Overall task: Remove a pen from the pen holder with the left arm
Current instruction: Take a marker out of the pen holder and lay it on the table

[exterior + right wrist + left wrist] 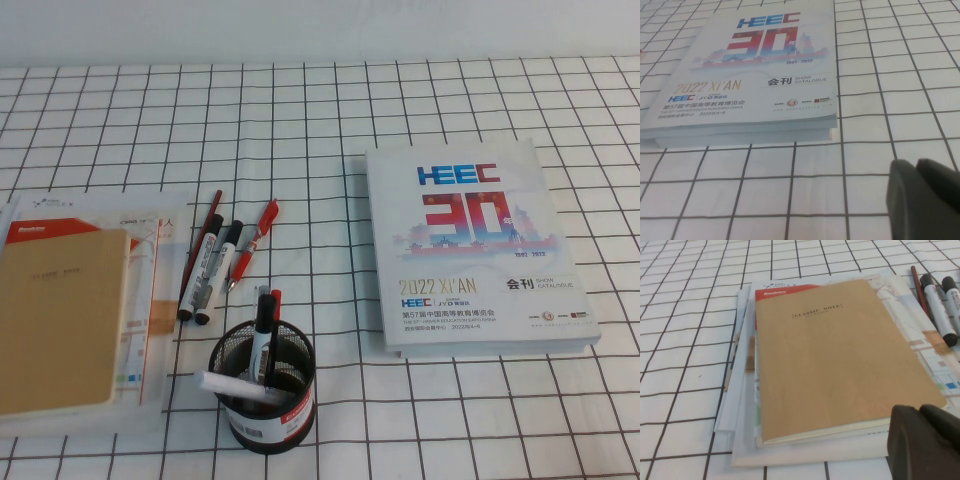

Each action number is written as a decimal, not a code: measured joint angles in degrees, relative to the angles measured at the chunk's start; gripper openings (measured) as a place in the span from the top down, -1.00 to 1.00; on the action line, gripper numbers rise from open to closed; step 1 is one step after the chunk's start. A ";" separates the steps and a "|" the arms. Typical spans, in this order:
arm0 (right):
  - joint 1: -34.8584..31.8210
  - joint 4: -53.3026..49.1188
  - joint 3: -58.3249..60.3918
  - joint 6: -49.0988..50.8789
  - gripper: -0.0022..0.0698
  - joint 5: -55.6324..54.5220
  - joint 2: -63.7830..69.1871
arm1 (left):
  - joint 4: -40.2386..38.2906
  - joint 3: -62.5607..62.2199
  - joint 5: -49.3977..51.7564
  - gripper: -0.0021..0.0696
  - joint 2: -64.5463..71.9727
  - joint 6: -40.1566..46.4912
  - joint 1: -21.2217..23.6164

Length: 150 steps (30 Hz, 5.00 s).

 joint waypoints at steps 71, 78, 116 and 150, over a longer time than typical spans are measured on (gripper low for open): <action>0.00 0.00 0.00 0.00 0.98 0.00 0.00 | -17.83 -30.57 11.75 0.95 30.57 -7.17 0.00; 0.00 0.00 0.00 0.00 0.98 0.00 0.00 | -33.09 -33.17 13.72 0.95 43.12 11.79 0.00; 0.00 0.00 0.00 0.00 0.98 0.00 0.00 | -23.73 -13.75 -32.10 0.77 41.23 6.01 -43.61; 0.00 0.00 0.00 0.00 0.98 0.00 0.00 | -24.48 -4.07 -56.80 -0.32 48.51 -7.17 -45.65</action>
